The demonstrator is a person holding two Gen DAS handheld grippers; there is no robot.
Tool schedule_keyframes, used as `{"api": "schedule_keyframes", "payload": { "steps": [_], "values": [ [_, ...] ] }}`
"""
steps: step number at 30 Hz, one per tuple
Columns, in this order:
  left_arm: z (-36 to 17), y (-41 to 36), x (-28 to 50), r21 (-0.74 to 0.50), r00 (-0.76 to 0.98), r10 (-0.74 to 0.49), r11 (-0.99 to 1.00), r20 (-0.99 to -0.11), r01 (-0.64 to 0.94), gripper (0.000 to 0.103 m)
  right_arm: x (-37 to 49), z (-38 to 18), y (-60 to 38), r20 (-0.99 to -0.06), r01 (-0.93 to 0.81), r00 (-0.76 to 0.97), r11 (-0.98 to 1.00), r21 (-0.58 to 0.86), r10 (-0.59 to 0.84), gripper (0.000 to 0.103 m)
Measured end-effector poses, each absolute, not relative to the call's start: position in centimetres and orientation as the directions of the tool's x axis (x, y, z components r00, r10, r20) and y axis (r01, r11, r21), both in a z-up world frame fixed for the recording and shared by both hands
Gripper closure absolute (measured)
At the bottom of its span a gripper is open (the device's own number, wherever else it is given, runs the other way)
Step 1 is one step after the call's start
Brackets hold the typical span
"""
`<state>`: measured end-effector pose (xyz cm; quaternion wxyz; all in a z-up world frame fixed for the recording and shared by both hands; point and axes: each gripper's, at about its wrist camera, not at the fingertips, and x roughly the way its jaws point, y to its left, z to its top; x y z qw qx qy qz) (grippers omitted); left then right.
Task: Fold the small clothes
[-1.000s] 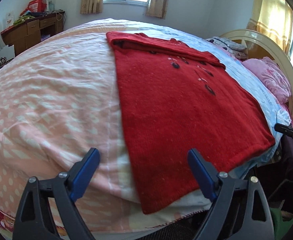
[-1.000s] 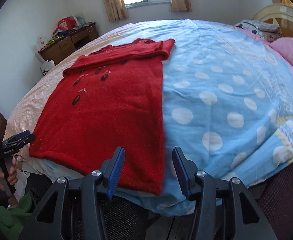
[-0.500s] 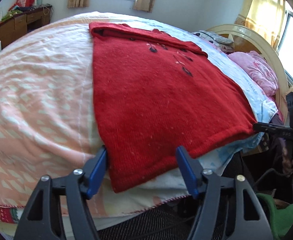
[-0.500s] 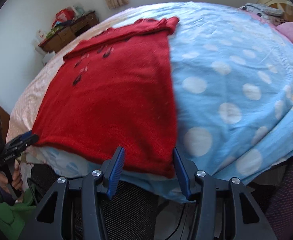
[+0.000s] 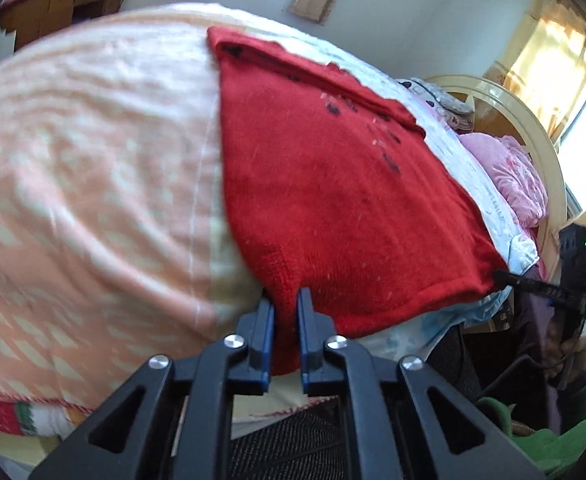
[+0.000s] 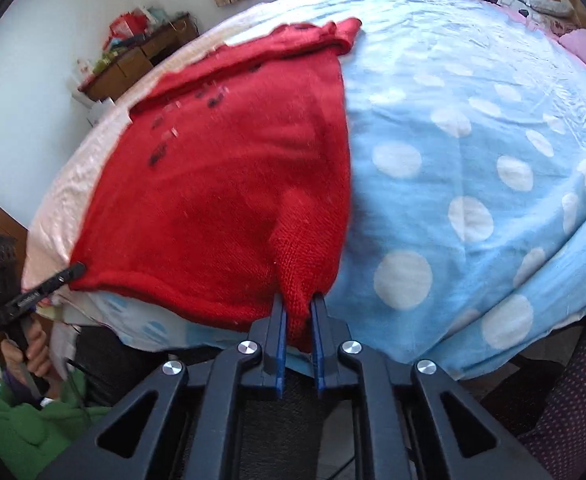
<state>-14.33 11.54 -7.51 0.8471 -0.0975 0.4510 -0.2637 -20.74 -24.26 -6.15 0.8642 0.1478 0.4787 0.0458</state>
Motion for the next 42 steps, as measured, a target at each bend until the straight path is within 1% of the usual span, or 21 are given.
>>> {"api": "schedule_keyframes", "payload": {
  "steps": [5,10,14,16,21,22,23,24,25,26,27,28,29,30,31,32,34,36,37,39,42],
  "values": [
    [-4.7,10.9,-12.6,-0.397,0.476,-0.55,0.832,-0.687,0.388,0.093,-19.3,-2.9,-25.2,-0.729,0.034,0.603,0.903,0.428,0.323,0.093],
    [-2.9,10.8,-8.8,-0.429,0.485,-0.573,0.818,-0.66,0.383,0.093,-15.8,-0.6,-26.0,-0.668,0.011,0.643,0.868,0.496,0.374,0.093],
    [-2.5,10.8,-4.9,-0.438,0.489,-0.554,0.833,-0.674,0.339,0.093,-11.3,-0.4,-26.9,-0.668,0.039,0.658,0.87,0.491,0.347,0.093],
    [-2.5,10.6,-3.0,-0.409,0.495,-0.518,0.855,-0.698,0.318,0.093,-9.0,-0.9,-27.8,-0.674,0.068,0.657,0.864,0.499,0.338,0.094],
    [-3.9,10.3,1.9,-0.406,0.451,-0.477,0.879,-0.754,0.25,0.093,-3.8,-3.1,-29.5,-0.7,0.152,0.645,0.847,0.51,0.306,0.094],
    [-4.1,10.3,2.4,-0.397,0.446,-0.463,0.886,-0.766,0.239,0.09,-3.1,-3.5,-30.0,-0.708,0.169,0.64,0.844,0.509,0.298,0.094],
    [-4.5,10.2,3.4,-0.383,0.429,-0.435,0.9,-0.791,0.207,0.086,-2.4,-4.1,-30.3,-0.714,0.186,0.636,0.839,0.512,0.294,0.094],
    [-4.7,10.4,4.1,-0.389,0.421,-0.432,0.902,-0.798,0.188,0.08,-1.6,-4.8,-30.5,-0.721,0.207,0.63,0.833,0.513,0.287,0.094],
    [-4.7,11.0,4.6,-0.403,0.421,-0.432,0.901,-0.797,0.161,0.076,-1.3,-5.2,-30.7,-0.73,0.224,0.626,0.834,0.504,0.273,0.094],
    [-4.6,11.3,4.9,-0.402,0.426,-0.424,0.904,-0.799,0.147,0.075,-0.9,-5.6,-30.9,-0.736,0.237,0.624,0.834,0.499,0.263,0.094],
    [-4.3,11.8,5.3,-0.387,0.44,-0.402,0.913,-0.803,0.129,0.071,-0.7,-5.8,-31.1,-0.732,0.242,0.627,0.826,0.51,0.268,0.093],
    [-3.9,12.3,5.6,-0.387,0.452,-0.4,0.914,-0.797,0.126,0.062,-0.8,-5.8,-31.4,-0.724,0.244,0.632,0.815,0.525,0.277,0.091],
    [-3.3,13.2,5.6,-0.404,0.473,-0.415,0.906,-0.777,0.131,0.056,-0.8,-5.8,-31.6,-0.718,0.246,0.635,0.806,0.538,0.285,0.086],
    [-2.9,13.9,5.5,-0.416,0.492,-0.425,0.899,-0.759,0.135,0.043,-1.1,-5.6,-31.7,-0.71,0.245,0.642,0.801,0.546,0.288,0.083],
    [-2.6,14.4,5.4,-0.418,0.508,-0.427,0.898,-0.748,0.139,0.038,-1.5,-5.2,-31.8,-0.7,0.24,0.655,0.801,0.548,0.283,0.072],
    [-2.0,15.0,5.0,-0.398,0.54,-0.413,0.905,-0.734,0.151,0.038,-1.9,-4.7,-31.8,-0.687,0.23,0.674,0.807,0.544,0.271,0.056],
    [-1.6,15.1,4.4,-0.361,0.561,-0.398,0.915,-0.726,0.182,0.038,-2.9,-3.7,-31.7,-0.647,0.207,0.719,0.81,0.55,0.256,0.039],
    [-1.6,14.6,3.7,-0.339,0.565,-0.413,0.911,-0.715,0.236,0.038,-4.2,-2.9,-31.7,-0.596,0.182,0.764,0.804,0.567,0.248,0.039],
    [-1.8,14.1,3.5,-0.332,0.562,-0.419,0.908,-0.713,0.256,0.038,-4.6,-2.8,-31.5,-0.588,0.184,0.774,0.806,0.563,0.235,0.039],
    [-2.7,12.5,3.0,-0.302,0.546,-0.426,0.903,-0.722,0.306,0.038,-5.2,-2.6,-30.9,-0.597,0.199,0.778,0.823,0.531,0.197,0.039],
    [-3.7,10.6,3.2,-0.304,0.519,-0.451,0.888,-0.727,0.346,0.038,-5.8,-2.6,-29.2,-0.623,0.191,0.765,0.865,0.464,0.165,0.039]
  ]
}}
